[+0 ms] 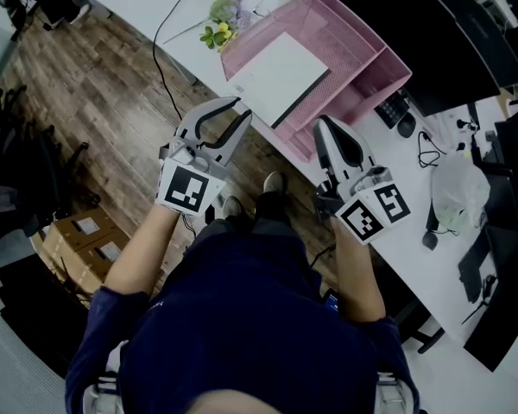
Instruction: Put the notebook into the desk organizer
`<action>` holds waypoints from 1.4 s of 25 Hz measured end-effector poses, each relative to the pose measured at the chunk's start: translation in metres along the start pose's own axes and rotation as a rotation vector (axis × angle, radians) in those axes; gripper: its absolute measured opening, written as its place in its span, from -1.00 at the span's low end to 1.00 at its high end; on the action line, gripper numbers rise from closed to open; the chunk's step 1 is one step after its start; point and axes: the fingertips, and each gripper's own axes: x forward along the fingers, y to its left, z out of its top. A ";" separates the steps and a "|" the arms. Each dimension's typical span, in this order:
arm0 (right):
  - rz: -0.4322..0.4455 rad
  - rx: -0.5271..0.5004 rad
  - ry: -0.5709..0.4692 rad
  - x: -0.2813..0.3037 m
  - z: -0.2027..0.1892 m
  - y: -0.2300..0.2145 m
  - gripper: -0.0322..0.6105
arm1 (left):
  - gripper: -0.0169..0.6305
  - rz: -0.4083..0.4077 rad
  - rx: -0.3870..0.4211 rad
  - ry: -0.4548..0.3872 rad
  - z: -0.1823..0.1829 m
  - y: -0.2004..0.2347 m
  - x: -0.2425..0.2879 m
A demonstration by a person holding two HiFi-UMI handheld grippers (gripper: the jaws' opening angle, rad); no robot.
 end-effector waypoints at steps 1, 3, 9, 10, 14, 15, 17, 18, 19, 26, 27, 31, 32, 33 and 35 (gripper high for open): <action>0.000 -0.001 0.000 0.001 0.001 0.000 -0.89 | -0.62 0.005 -0.007 -0.004 0.001 0.002 0.000; 0.001 -0.004 0.001 0.003 0.001 0.000 -0.89 | -0.65 0.014 -0.021 -0.010 0.003 0.006 -0.001; 0.003 -0.013 0.006 0.007 0.002 0.002 -0.89 | -0.73 0.030 -0.060 -0.019 0.003 0.013 -0.002; 0.003 -0.014 0.007 0.008 0.003 0.002 -0.89 | -0.74 0.031 -0.063 -0.021 0.004 0.014 -0.002; 0.005 -0.017 0.009 0.010 0.003 0.001 -0.89 | -0.76 0.032 -0.076 -0.022 0.004 0.016 0.000; 0.006 -0.018 0.010 0.011 0.003 0.001 -0.89 | -0.76 0.032 -0.079 -0.022 0.004 0.016 0.000; 0.008 -0.019 0.011 0.012 0.002 0.002 -0.89 | -0.78 0.034 -0.082 -0.021 0.003 0.017 -0.001; 0.009 -0.020 0.012 0.012 0.002 0.002 -0.89 | -0.78 0.034 -0.083 -0.020 0.003 0.017 -0.001; 0.010 -0.022 0.013 0.013 0.002 0.002 -0.89 | -0.79 0.035 -0.084 -0.019 0.003 0.017 -0.001; 0.018 -0.032 0.023 0.015 0.001 0.003 -0.89 | -0.82 0.038 -0.088 -0.023 0.002 0.019 0.001; 0.019 -0.033 0.025 0.016 0.000 0.003 -0.89 | -0.83 0.040 -0.090 -0.023 0.002 0.020 0.001; 0.021 -0.036 0.030 0.018 0.000 0.003 -0.89 | -0.84 0.041 -0.091 -0.015 -0.001 0.021 0.003; 0.020 -0.036 0.031 0.018 0.000 0.003 -0.89 | -0.84 0.040 -0.089 -0.013 -0.001 0.021 0.003; 0.020 -0.036 0.032 0.018 0.000 0.003 -0.89 | -0.84 0.038 -0.088 -0.014 -0.001 0.021 0.003; 0.020 -0.036 0.034 0.019 0.000 0.003 -0.89 | -0.84 0.037 -0.089 -0.018 -0.001 0.021 0.004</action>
